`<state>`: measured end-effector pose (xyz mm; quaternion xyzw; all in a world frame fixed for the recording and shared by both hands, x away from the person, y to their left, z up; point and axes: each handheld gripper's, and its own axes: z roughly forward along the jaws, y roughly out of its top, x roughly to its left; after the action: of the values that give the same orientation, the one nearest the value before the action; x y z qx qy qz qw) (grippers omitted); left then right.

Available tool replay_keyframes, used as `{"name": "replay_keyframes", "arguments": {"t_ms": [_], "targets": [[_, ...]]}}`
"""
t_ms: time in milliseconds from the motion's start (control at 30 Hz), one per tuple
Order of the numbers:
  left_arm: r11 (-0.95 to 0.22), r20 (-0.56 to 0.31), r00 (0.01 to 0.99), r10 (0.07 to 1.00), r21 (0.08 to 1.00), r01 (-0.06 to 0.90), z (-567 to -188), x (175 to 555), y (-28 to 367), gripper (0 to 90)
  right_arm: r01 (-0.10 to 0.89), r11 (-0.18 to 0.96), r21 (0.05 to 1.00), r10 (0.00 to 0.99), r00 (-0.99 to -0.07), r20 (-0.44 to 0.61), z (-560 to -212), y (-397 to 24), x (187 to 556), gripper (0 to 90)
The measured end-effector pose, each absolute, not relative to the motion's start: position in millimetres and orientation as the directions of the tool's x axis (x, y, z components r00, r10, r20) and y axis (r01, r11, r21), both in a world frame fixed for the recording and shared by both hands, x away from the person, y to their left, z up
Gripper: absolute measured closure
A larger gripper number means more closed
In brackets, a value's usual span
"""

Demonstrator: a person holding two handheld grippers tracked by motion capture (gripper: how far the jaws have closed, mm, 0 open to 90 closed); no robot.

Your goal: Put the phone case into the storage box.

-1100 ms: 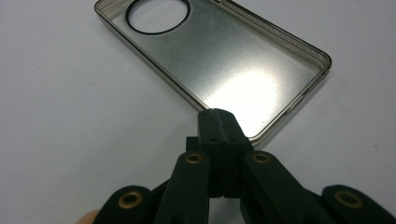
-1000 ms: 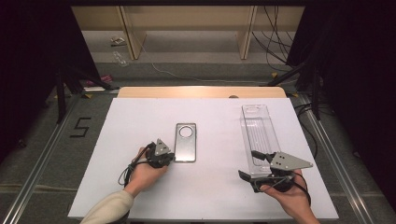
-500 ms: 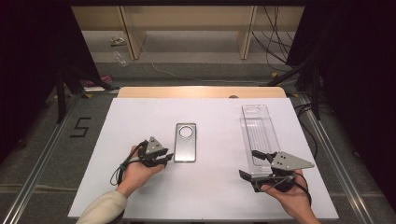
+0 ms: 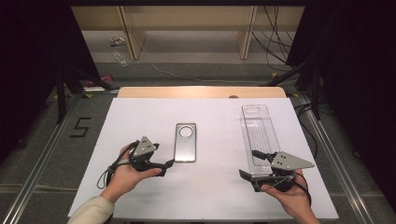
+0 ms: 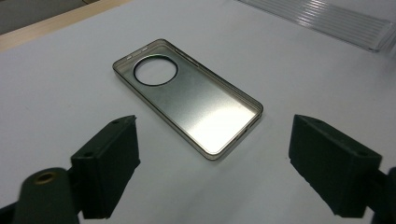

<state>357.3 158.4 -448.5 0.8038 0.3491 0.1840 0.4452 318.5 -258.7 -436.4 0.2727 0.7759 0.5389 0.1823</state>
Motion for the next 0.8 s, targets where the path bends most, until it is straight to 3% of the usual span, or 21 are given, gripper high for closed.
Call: {"name": "replay_keyframes", "arguments": {"t_ms": [167,800], "targets": [[-0.355,-0.014,0.699,0.715,0.854,0.381,-444.4,346.7,163.3,9.4,0.227,0.27,0.936,0.621,-0.784,0.011,-436.6,-258.7,318.7,16.7],[-0.332,-0.016,0.704,0.71,0.873,0.356,-447.6,322.5,187.9,6.6,0.213,0.275,0.938,0.628,-0.779,-0.007,-431.3,-250.0,320.5,16.2]]}}
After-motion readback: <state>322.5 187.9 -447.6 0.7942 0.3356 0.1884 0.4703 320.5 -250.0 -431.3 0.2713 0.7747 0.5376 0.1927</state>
